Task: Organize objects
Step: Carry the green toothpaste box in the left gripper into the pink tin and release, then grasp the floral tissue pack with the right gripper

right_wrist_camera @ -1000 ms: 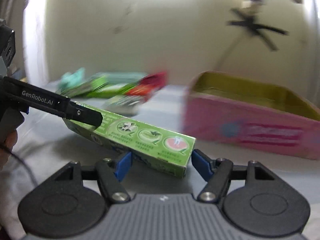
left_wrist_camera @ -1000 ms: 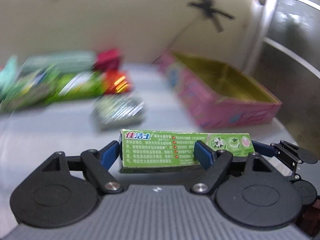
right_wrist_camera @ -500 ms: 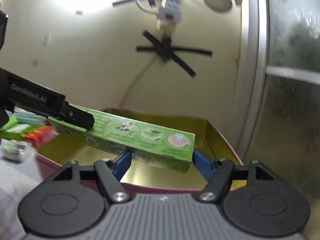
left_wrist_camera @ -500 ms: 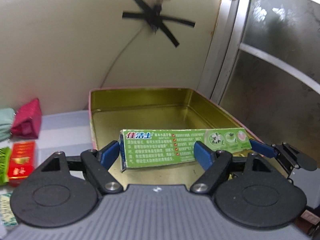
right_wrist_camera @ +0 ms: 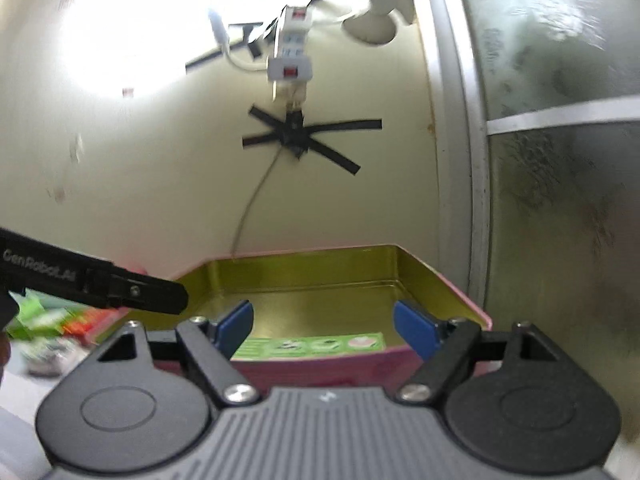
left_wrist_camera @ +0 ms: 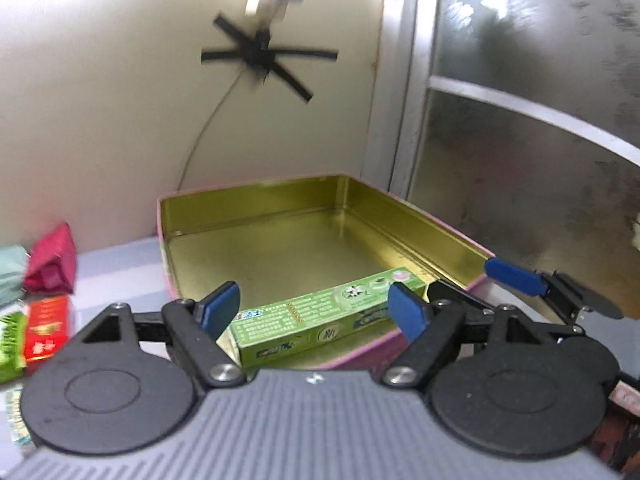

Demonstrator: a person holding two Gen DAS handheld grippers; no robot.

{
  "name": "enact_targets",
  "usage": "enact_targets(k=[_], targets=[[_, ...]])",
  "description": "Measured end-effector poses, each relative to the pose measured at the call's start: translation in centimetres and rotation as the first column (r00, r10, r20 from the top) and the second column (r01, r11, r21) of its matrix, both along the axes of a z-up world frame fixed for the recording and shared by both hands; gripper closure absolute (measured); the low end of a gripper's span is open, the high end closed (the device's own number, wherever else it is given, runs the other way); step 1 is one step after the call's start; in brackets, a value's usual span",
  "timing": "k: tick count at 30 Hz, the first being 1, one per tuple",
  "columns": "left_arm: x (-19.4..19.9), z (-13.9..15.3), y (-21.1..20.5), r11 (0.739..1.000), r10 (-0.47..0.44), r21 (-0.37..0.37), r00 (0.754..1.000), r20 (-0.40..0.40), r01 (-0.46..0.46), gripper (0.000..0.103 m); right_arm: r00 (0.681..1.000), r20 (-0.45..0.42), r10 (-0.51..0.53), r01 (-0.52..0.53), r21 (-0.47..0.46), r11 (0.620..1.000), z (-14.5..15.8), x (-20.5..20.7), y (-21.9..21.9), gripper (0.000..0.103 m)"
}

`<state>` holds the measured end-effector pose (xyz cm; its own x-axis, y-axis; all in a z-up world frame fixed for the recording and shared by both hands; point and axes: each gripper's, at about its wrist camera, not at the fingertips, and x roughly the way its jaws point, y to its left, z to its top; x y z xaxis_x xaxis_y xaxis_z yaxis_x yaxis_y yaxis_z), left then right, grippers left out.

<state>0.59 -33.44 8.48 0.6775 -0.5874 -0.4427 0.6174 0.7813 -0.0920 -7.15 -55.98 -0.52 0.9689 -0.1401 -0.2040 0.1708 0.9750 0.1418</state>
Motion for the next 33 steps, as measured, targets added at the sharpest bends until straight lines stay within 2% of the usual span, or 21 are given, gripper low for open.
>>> enact_targets(k=[3,6,11,17,19,22,25,27,30,33], targets=[[-2.1,0.2,2.3,1.000,-0.002,-0.010,1.000,0.020,0.002,0.020,1.000,0.008,0.020,-0.021,0.080,0.997,-1.0,-1.9,1.1,0.023],[-3.0,-0.8,4.9,0.999,0.029,0.018,1.000,0.005,-0.029,0.020,0.995,-0.044,0.090,-0.083,0.133,0.988,-1.0,-3.0,2.6,0.030],[-2.3,-4.7,9.5,0.987,0.134,0.096,0.990,-0.053,-0.129,0.020,0.970,-0.142,0.198,-0.184,0.101,0.978,-1.4,-2.0,5.6,0.041],[-1.1,-7.9,13.9,0.935,0.324,0.179,0.943,-0.078,-0.307,0.020,0.928,-0.215,0.304,-0.293,0.082,0.952,-1.2,0.1,8.7,0.045],[-1.1,-8.8,15.1,0.907,0.386,0.212,0.920,-0.069,-0.364,0.020,0.908,-0.243,0.341,-0.340,0.050,0.939,-1.5,0.5,10.3,0.047],[-0.5,-9.8,17.3,0.874,0.457,0.222,0.887,-0.066,-0.433,0.020,0.887,-0.263,0.379,-0.389,0.015,0.921,-1.4,1.2,12.3,0.047],[0.0,-10.8,20.3,0.852,0.509,0.188,0.857,-0.078,-0.489,0.020,0.856,-0.289,0.428,-0.445,0.008,0.896,-1.3,2.5,13.8,0.047],[-0.3,-10.8,22.0,0.845,0.531,0.133,0.842,-0.097,-0.518,0.020,0.838,-0.305,0.452,-0.474,0.004,0.881,-1.4,3.4,15.3,0.047],[-0.9,-10.4,23.9,0.816,0.576,0.036,0.805,-0.140,-0.577,0.020,0.810,-0.337,0.479,-0.516,-0.025,0.856,-1.3,5.5,17.3,0.047],[-0.9,-10.4,25.8,0.795,0.585,-0.056,0.788,-0.190,-0.604,0.020,0.785,-0.369,0.498,-0.549,-0.043,0.835,-1.3,7.9,19.0,0.039]])
